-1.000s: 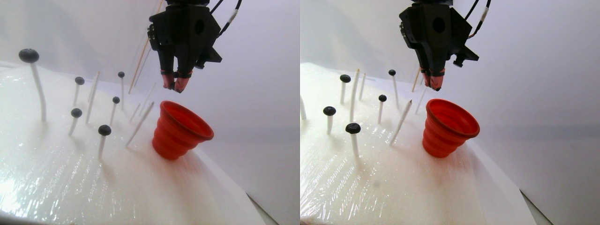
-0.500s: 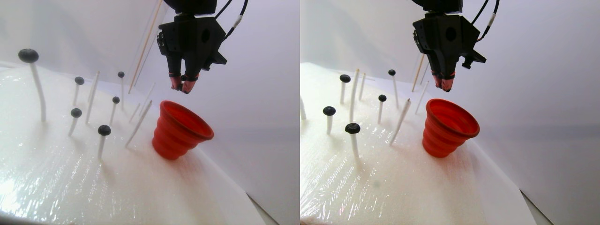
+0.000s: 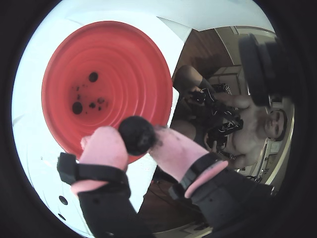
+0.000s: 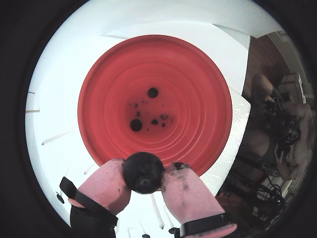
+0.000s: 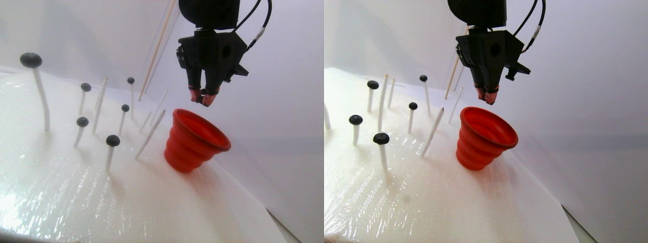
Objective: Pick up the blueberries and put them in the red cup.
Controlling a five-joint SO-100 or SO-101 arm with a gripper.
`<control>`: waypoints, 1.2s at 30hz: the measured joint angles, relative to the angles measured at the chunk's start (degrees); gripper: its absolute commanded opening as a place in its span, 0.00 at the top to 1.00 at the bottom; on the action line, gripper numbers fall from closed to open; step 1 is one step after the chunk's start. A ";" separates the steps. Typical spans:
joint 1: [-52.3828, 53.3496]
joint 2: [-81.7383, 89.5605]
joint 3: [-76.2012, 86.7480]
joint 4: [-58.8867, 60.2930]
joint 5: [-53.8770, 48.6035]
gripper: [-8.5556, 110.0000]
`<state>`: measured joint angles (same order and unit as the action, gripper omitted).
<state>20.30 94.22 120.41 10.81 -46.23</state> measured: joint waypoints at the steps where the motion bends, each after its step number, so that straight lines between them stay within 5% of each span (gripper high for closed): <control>1: 0.00 -0.35 -0.09 -0.18 0.00 0.84; 36: -1.23 0.09 0.88 -2.64 8.26 0.79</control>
<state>19.07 94.31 121.29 8.17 -37.97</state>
